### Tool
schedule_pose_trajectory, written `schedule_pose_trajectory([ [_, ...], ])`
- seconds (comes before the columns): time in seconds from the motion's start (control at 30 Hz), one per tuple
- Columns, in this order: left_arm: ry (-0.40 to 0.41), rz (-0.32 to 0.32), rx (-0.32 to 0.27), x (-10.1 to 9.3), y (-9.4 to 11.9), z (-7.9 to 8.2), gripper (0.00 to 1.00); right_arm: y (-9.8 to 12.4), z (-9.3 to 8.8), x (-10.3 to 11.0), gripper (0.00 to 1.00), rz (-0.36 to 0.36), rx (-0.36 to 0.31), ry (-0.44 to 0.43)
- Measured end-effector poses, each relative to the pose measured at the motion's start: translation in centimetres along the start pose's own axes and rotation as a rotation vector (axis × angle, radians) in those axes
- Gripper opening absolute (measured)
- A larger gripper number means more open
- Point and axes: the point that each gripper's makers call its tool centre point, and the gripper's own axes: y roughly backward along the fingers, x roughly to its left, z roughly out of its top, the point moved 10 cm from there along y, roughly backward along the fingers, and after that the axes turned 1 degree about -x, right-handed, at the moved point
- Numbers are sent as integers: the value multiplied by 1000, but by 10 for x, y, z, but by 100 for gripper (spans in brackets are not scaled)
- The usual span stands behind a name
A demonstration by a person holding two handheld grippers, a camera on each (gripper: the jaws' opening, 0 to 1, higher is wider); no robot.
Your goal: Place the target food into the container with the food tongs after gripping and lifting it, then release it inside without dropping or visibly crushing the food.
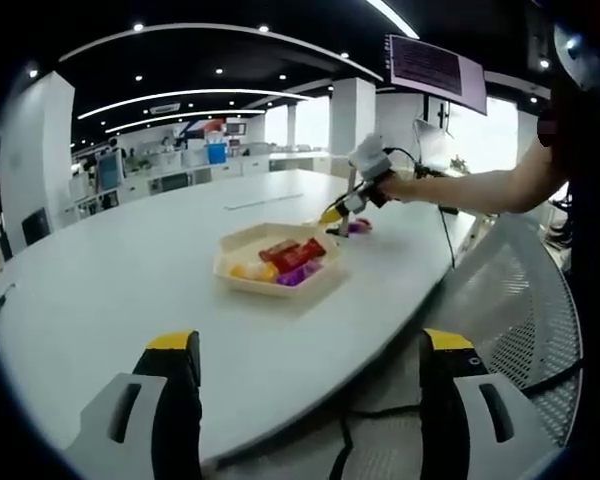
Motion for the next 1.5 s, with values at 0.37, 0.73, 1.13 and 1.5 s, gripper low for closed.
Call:
schedule_pose_trajectory([
  [0.37, 2, 0, 4, 0, 0, 0, 87, -1, -2, -6, 26, -16, -21, -34],
  [0.73, 6, -2, 18, 0, -1, -1, 87, -4, 0, 12, 24, -93, -14, 99],
  [1.13, 13, -16, 33, 0, -1, -1, 86, 1, -3, 1, 19, -111, -70, -29],
  [1.5, 22, -29, 35, 0, -1, -2, 86, 13, 3, 8, 19, -112, -88, -17],
])
